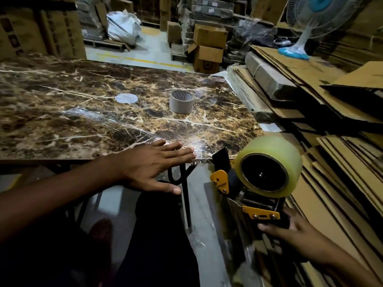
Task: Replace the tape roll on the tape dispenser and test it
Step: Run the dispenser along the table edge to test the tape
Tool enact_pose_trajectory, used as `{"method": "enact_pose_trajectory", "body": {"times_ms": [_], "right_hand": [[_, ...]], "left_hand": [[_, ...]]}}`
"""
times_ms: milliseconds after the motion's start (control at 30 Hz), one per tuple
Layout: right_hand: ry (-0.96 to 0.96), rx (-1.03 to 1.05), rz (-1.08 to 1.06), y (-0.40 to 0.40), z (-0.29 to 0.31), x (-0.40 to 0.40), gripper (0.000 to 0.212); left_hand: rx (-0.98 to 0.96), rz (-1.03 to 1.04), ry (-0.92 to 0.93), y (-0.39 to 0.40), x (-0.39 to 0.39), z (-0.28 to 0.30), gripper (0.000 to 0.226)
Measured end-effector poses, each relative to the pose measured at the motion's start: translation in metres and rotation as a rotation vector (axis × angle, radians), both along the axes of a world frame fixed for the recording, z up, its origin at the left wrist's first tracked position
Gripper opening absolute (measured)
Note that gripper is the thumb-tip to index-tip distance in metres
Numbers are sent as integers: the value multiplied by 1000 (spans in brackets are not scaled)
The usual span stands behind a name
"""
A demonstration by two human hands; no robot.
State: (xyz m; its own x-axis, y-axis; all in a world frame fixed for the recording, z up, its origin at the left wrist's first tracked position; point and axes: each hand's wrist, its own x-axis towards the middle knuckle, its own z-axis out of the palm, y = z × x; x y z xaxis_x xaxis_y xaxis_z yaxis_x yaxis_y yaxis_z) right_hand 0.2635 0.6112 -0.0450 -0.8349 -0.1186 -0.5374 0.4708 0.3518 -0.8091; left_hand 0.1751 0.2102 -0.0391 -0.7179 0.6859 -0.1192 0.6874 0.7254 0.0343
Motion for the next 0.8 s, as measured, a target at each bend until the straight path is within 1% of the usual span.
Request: {"method": "enact_pose_trajectory", "body": {"times_ms": [67,167,233,267,333,467,533,567,700,800], "right_hand": [[18,-29,-32,-13,4,7,101],[-18,-49,-68,-24,-1,13,100],[-24,-67,-66,-28,-6,17,90],[-10,-67,-69,-32,-8,18,84],[5,-130,-72,-39,-11,22,66],[33,-167,-65,-51,-10,30,40],[73,-176,-51,-55,-7,33,21],[82,-181,-51,-57,-6,34,16],[109,-167,-37,-60,0,38,21],[114,-126,-38,-60,4,40,15]], "left_hand": [[-5,-5,11,0,0,-1,97],[-17,-6,24,1,0,-2,98],[-25,-2,25,2,0,-3,96],[-26,1,24,3,0,-3,94],[-29,11,26,5,1,-3,92],[-48,53,45,11,8,-5,103],[-51,67,62,12,10,-7,105],[-49,69,72,12,10,-8,105],[-44,71,85,13,9,-11,104],[-40,74,97,14,11,-11,104]]}}
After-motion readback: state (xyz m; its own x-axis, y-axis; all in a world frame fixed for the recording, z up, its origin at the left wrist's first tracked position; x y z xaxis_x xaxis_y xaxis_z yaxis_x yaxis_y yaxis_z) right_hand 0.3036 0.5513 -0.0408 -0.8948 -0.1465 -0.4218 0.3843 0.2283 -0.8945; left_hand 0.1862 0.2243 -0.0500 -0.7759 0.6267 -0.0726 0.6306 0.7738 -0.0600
